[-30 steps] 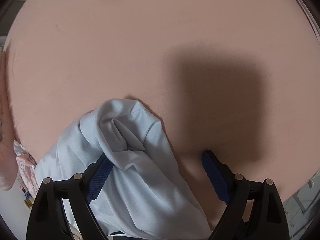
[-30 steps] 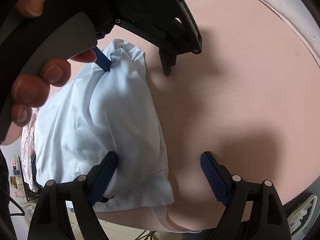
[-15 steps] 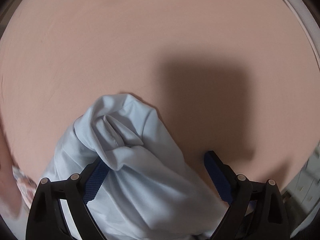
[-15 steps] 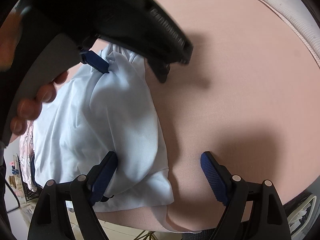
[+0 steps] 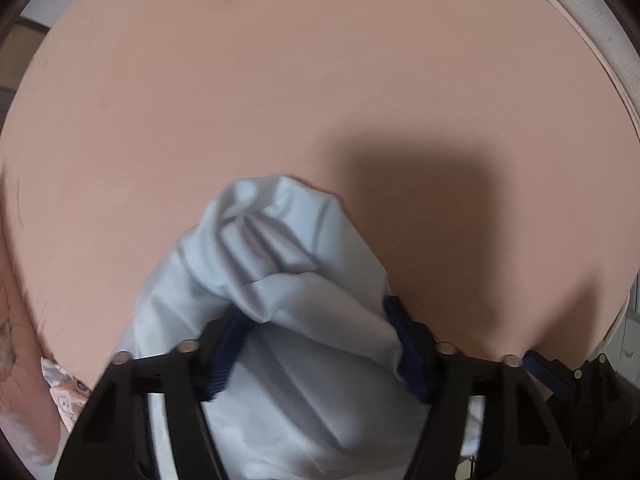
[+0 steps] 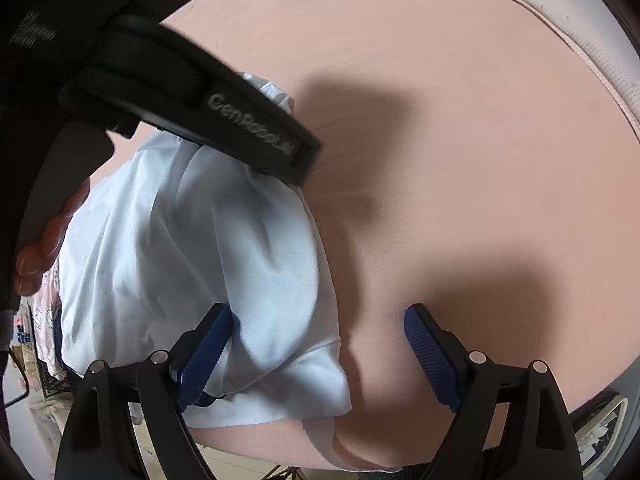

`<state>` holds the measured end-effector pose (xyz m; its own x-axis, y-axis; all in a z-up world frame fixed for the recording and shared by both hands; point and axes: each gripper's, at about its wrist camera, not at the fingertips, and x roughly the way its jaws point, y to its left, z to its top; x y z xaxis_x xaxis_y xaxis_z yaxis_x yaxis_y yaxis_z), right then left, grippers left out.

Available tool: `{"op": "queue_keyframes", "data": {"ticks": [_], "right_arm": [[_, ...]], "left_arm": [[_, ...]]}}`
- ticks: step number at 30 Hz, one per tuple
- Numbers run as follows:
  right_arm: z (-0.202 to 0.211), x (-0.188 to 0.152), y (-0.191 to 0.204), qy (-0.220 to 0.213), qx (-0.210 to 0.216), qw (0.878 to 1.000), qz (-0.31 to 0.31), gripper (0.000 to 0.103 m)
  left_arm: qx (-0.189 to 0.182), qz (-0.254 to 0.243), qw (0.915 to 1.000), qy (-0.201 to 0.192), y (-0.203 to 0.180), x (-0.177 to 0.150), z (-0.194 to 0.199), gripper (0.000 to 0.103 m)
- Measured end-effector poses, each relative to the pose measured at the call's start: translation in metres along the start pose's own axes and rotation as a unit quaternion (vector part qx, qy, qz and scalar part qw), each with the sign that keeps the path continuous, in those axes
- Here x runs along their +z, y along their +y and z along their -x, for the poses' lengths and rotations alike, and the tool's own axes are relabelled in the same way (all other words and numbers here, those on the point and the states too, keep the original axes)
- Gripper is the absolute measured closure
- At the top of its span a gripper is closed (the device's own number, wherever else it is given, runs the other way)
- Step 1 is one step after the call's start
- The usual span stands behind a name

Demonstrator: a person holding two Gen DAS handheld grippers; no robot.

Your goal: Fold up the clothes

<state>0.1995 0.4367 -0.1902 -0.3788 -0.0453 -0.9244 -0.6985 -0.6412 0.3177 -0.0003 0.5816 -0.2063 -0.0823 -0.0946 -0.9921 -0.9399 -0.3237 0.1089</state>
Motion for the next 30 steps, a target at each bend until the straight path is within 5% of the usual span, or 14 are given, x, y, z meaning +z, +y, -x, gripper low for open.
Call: {"op": "queue_keyframes", "data": {"ticks": [10,18,22,30], "right_arm": [[0.005,0.003,-0.006,-0.001,0.073,0.997,-0.022,0.014],[0.011,0.001,-0.006,-0.014,0.115,0.993,-0.017,0.014],[0.003,0.005,-0.008,-0.011,0.107,0.994,0.007,0.014],[-0.016,-0.003,0.046,-0.032,0.052,0.993,0.102,0.014]], "left_arm": [[-0.082,0.057,0.9949,-0.017,0.037,0.001,0.006,0.059],[-0.165,0.105,0.9803,-0.026,0.073,-0.007,0.003,0.06],[-0.185,0.115,0.9756,-0.029,0.081,-0.008,0.001,0.06],[-0.21,0.134,0.9678,-0.034,0.086,0.002,-0.001,0.06]]}}
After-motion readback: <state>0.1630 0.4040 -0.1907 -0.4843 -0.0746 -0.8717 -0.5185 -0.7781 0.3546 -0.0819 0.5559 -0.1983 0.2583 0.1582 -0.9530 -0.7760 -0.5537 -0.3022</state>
